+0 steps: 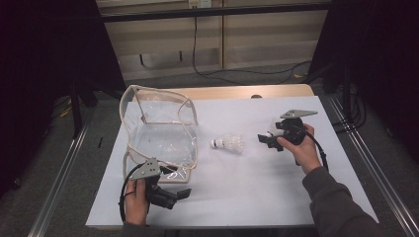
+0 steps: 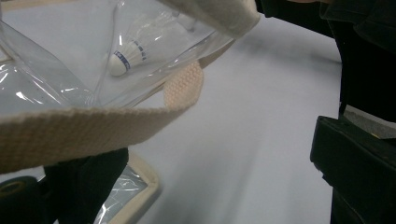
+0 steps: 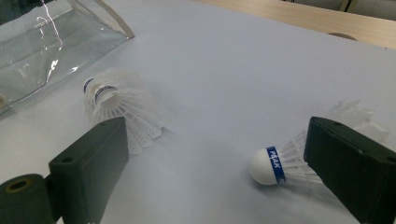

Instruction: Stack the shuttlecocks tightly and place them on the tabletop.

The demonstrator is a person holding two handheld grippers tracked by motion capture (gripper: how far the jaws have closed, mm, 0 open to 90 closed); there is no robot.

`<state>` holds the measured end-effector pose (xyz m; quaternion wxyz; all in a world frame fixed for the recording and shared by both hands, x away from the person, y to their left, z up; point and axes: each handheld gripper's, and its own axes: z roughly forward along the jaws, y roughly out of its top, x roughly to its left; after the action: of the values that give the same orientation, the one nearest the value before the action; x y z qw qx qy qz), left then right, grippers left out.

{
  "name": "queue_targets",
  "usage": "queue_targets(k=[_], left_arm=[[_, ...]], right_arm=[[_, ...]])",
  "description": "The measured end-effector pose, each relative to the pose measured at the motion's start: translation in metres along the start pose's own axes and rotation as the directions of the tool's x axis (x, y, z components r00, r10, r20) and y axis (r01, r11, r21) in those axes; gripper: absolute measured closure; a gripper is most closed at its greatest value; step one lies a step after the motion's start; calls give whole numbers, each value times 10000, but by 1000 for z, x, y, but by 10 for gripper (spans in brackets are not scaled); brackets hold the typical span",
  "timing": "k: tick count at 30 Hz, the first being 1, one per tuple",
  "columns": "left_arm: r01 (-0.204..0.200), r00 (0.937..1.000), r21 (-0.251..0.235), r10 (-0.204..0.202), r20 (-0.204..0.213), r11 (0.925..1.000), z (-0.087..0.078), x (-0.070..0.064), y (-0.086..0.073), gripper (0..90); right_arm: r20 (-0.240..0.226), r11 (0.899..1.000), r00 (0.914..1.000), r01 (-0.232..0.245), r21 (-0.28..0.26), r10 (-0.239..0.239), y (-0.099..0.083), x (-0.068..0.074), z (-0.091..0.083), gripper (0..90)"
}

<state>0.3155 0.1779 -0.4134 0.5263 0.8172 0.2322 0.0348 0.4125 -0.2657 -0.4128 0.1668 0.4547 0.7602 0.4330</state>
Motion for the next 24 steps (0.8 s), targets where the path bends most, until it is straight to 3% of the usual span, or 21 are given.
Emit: queue_targets(k=[24], left_arm=[[-23,10000,5,23,5,10000,0,0,0,44]], right_arm=[[847,9998,9963,-179,127,168,-4,-22,-2,61]])
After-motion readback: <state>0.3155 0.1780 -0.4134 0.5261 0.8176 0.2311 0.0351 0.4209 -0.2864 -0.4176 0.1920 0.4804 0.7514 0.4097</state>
